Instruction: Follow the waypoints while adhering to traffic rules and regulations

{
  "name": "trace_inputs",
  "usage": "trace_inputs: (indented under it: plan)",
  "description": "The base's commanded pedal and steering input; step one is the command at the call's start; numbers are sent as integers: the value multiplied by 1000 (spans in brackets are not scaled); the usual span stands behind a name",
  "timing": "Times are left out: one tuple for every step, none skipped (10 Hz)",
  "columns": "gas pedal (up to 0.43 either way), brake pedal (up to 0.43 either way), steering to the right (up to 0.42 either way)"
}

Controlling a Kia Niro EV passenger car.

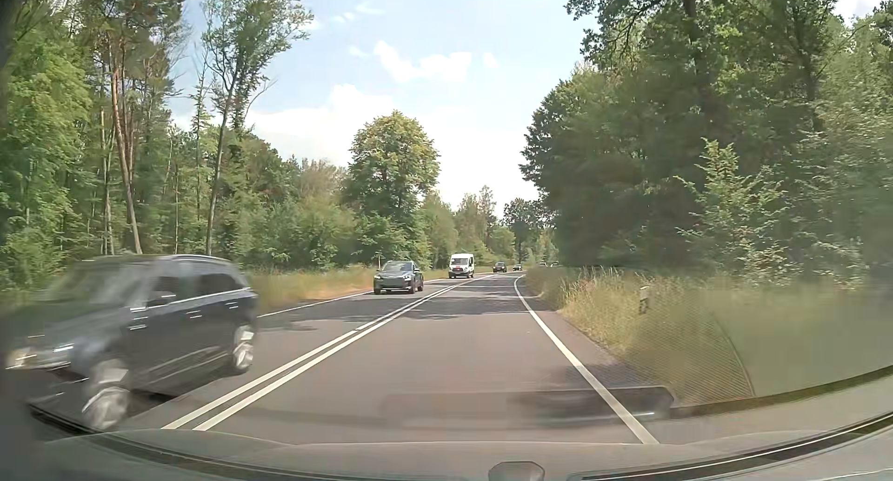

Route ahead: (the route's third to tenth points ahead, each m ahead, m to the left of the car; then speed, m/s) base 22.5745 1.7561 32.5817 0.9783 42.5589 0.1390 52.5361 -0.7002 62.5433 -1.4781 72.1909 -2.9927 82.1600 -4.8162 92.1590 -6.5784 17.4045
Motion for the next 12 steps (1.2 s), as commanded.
trace_inputs:
  plan:
    - [59, 37, 8]
    - [59, 37, 8]
    - [59, 37, 8]
    - [59, 37, 9]
    - [59, 30, 9]
    - [59, 37, 9]
    - [59, 37, 10]
    - [59, 30, 10]
    - [59, 37, 10]
    - [59, 37, 10]
    - [59, 37, 10]
    - [59, 37, 10]
